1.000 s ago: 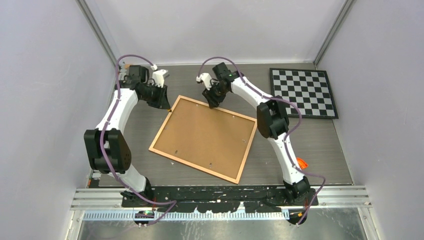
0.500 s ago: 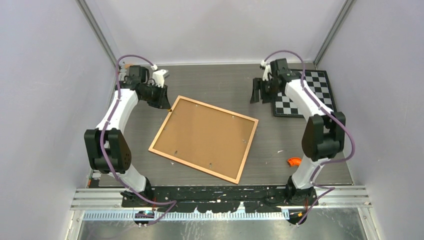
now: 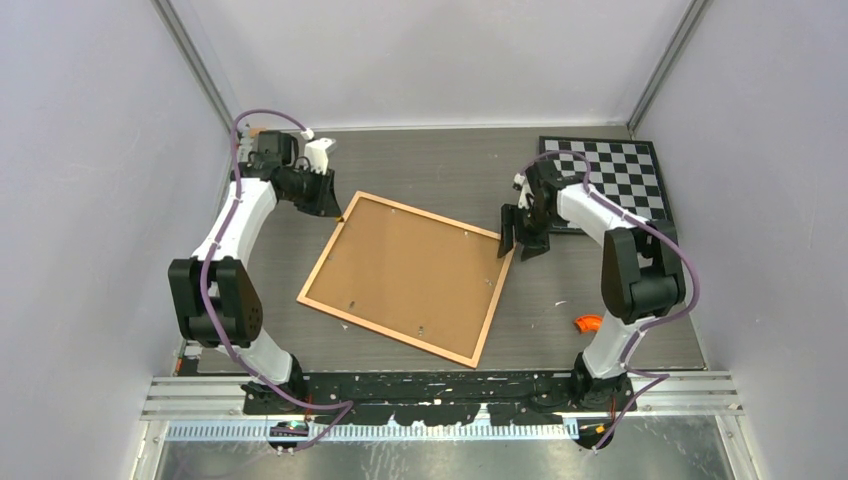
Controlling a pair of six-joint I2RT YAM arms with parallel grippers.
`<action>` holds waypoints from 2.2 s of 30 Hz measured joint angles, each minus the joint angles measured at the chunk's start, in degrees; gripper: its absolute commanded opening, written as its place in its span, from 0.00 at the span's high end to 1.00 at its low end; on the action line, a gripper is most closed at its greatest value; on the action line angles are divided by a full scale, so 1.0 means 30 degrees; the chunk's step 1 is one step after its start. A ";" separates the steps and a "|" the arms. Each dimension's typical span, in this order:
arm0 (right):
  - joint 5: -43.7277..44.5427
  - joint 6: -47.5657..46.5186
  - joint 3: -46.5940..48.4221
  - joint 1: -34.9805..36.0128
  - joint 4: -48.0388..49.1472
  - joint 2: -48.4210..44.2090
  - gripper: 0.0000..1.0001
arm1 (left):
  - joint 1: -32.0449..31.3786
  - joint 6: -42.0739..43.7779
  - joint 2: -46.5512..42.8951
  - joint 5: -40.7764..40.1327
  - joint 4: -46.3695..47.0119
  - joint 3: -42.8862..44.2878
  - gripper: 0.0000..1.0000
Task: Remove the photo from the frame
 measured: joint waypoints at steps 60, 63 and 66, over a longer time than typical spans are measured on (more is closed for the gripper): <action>0.0313 0.1588 0.6382 -0.2426 0.0102 0.6550 0.99 | -0.4728 1.0200 -0.1078 -0.7635 0.2069 -0.4401 1.00; 0.0313 0.1603 0.6382 -0.2426 0.0102 0.6550 0.99 | -0.4758 1.0622 -0.1078 -0.7482 0.1632 -0.4401 1.00; 0.0313 0.1603 0.6382 -0.2426 0.0102 0.6564 0.99 | -0.4845 1.0877 -0.1078 -0.7366 0.1319 -0.4350 1.00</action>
